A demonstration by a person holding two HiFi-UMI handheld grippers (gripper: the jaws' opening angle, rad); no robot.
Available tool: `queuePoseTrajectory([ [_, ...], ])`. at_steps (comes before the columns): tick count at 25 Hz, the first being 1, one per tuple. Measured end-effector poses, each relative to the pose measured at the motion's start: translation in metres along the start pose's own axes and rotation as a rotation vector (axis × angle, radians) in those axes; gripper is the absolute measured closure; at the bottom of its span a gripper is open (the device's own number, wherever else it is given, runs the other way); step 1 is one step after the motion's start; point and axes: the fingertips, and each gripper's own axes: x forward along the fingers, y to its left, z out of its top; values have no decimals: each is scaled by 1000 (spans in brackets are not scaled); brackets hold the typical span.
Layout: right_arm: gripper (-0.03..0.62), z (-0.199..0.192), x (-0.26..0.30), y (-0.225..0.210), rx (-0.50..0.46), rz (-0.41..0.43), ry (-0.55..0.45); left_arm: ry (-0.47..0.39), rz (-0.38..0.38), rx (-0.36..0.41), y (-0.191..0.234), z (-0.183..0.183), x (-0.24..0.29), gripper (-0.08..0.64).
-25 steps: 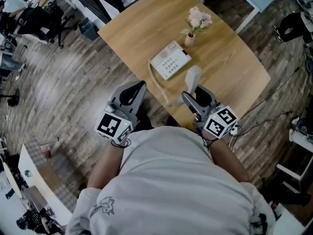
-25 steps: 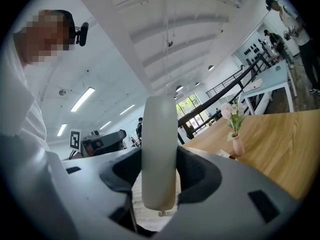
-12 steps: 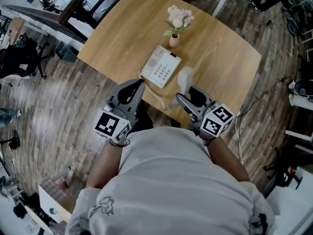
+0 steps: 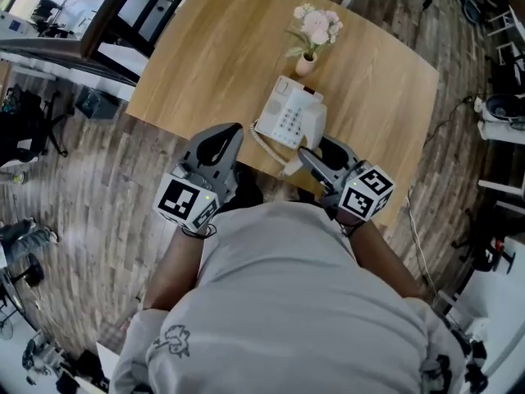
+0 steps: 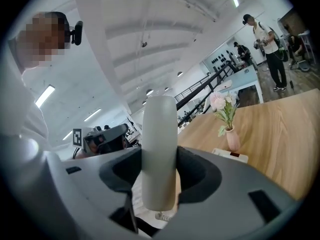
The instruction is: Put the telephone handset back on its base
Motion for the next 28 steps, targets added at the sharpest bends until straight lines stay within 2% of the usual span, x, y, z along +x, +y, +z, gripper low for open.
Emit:
queuePoseTrajectory([
  [6, 370, 1, 30, 5, 26, -90, -39, 22, -69, -7, 39, -5, -10, 555],
  [15, 370, -14, 68, 3, 82, -219, -58, 46, -210, -3, 59, -12, -11, 555],
  [22, 370, -26, 88, -24, 156, -310, -50, 96, -282, -2, 67, -23, 4, 555],
  [28, 370, -40, 101, -59, 233, -383, 0, 147, -331, -18, 73, -42, 28, 555],
])
